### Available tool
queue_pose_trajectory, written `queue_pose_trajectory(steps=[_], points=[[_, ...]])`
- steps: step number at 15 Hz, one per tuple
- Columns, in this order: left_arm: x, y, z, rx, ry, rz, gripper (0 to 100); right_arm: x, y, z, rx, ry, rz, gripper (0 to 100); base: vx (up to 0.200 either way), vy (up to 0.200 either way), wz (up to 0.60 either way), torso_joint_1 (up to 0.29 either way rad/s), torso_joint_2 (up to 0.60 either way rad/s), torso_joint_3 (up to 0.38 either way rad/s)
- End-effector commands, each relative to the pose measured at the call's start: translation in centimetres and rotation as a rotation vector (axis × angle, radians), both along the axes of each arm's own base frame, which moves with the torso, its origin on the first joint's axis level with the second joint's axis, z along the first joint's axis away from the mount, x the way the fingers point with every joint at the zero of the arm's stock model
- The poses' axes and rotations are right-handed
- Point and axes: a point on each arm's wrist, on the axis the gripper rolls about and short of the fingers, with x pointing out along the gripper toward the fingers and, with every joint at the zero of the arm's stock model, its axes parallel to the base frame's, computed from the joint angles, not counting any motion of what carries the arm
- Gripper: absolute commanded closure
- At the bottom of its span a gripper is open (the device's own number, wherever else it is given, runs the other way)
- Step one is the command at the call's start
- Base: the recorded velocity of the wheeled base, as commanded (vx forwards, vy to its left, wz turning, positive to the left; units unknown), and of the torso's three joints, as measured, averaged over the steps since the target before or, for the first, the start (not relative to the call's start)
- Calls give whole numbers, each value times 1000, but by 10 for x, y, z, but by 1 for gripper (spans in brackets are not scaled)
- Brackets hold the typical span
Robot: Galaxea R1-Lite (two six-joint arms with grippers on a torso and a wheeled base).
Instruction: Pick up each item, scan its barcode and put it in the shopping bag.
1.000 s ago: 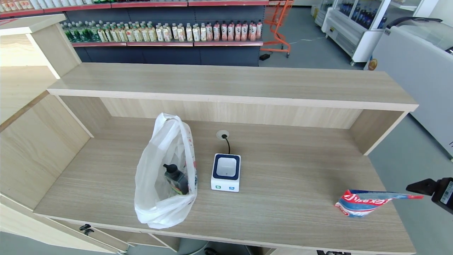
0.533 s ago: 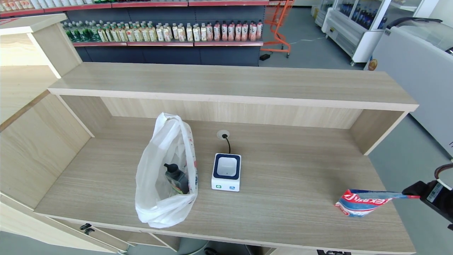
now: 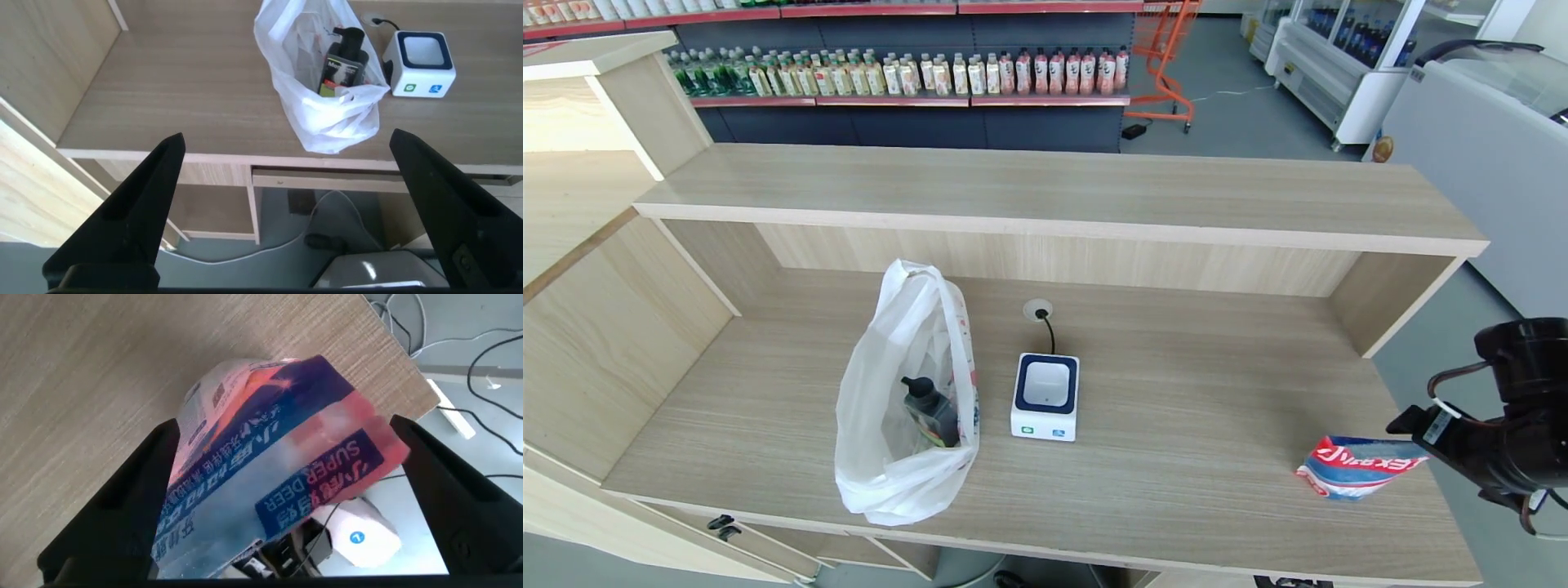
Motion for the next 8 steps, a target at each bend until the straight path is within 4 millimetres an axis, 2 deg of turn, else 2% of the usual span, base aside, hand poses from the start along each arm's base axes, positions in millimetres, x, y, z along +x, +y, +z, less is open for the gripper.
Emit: queue_pose_trajectory(steps=[1, 3, 5, 6, 8], points=[[0, 0, 0, 0, -1, 1, 0, 16, 11, -25, -6, 56, 58, 0, 0, 0, 0, 0, 0, 0], [0, 0, 0, 0, -1, 1, 0, 25, 16, -31, -36, 57, 115, 0, 0, 0, 0, 0, 0, 0], [0, 0, 0, 0, -1, -1, 0, 39, 24, -29, -66, -31, 162, 0, 0, 0, 0, 0, 0, 0], [0, 0, 0, 0, -1, 1, 0, 41, 24, -29, -84, -38, 180, 100, 0, 0, 0, 0, 0, 0], [0, 0, 0, 0, -1, 1, 0, 46, 25, -38, -146, 3, 218, 100, 0, 0, 0, 0, 0, 0]])
